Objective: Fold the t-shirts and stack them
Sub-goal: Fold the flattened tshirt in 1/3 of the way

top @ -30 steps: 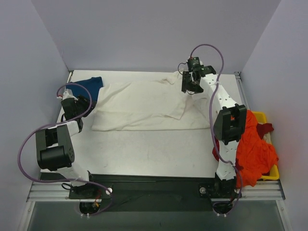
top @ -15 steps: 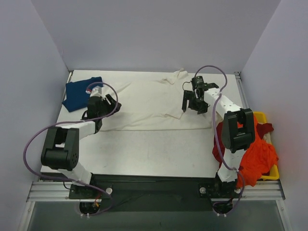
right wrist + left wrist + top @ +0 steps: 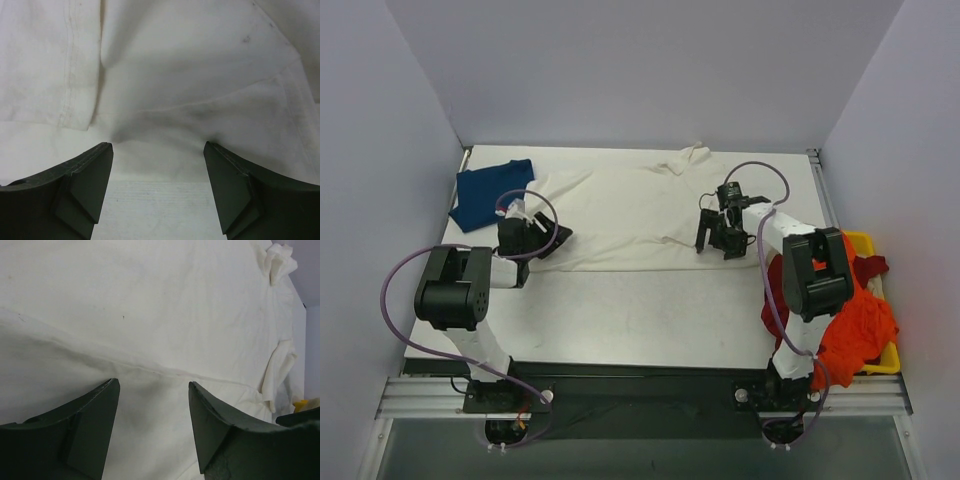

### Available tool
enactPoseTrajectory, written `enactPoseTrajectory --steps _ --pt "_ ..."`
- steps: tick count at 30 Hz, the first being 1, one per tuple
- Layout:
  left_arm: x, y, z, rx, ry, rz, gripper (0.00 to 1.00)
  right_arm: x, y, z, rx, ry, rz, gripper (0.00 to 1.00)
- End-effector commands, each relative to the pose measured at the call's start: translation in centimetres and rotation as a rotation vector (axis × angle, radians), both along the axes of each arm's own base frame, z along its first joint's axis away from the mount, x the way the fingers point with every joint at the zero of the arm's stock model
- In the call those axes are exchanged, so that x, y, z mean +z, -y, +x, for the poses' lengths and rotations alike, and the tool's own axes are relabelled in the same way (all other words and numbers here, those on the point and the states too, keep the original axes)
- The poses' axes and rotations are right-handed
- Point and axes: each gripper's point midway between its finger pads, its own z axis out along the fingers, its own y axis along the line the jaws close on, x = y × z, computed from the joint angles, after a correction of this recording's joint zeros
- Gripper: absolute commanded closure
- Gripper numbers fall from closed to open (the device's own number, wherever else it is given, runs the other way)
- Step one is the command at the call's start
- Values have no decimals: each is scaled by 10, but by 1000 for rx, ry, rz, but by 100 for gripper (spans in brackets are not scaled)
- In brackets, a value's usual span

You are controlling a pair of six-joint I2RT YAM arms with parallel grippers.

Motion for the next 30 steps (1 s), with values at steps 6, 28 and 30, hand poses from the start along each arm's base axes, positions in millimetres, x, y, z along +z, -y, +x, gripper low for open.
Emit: enactPoseTrajectory --steps 6,28,30 --pt "-11 -3 -25 33 -42 -70 32 -1 10 -36 -32 -29 -8 25" --pt "25 -17 -74 65 21 81 30 33 -9 -90 50 91 -24 25" --pt "43 -16 -75 51 80 134 30 44 -15 -81 72 134 -30 26"
